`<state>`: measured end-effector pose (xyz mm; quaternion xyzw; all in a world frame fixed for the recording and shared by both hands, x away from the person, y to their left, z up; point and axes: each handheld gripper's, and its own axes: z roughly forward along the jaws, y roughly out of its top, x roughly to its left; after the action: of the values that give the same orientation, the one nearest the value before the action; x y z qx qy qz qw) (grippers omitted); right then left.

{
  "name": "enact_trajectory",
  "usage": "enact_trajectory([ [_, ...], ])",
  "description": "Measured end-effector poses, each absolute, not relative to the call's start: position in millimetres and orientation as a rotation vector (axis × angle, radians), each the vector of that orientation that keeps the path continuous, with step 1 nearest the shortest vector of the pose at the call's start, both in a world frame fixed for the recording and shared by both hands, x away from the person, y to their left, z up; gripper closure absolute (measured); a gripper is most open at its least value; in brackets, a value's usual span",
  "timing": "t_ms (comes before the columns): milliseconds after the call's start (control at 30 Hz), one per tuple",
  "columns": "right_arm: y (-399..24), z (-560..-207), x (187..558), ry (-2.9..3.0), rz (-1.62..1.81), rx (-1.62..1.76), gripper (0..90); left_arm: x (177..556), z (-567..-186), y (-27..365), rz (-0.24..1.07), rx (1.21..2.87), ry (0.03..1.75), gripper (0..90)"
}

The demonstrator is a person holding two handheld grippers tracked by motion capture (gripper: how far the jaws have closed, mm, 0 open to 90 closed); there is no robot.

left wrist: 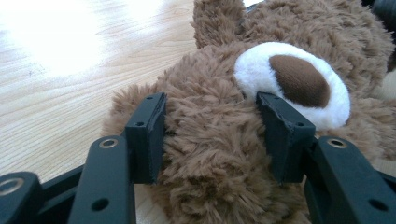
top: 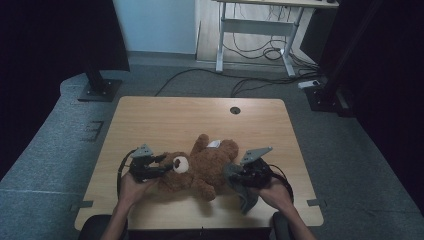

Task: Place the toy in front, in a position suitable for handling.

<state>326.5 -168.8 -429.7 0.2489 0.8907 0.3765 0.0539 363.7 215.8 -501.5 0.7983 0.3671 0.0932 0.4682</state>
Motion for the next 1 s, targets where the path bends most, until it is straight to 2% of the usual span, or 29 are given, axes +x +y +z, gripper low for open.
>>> enact_trajectory([
  [400, -83, -422, 341, 2.829, 1.181, 0.526, 81.7, 364, -502, 216, 0.227, 1.953, 0.9, 44.2],
  [633, -45, -448, 346, 2.917, 1.074, 0.47, 81.7, 363, -502, 216, 0.226, 1.955, 0.898, 44.2],
  [833, -53, -474, 347, 2.946, 1.06, 0.545, 81.9, 364, -503, 216, 0.22, 1.955, 0.896, 44.2],
  [1000, -70, -481, 343, 2.948, 1.081, 0.597, 82.0, 364, -503, 216, 0.22, 1.957, 0.895, 44.2],
])
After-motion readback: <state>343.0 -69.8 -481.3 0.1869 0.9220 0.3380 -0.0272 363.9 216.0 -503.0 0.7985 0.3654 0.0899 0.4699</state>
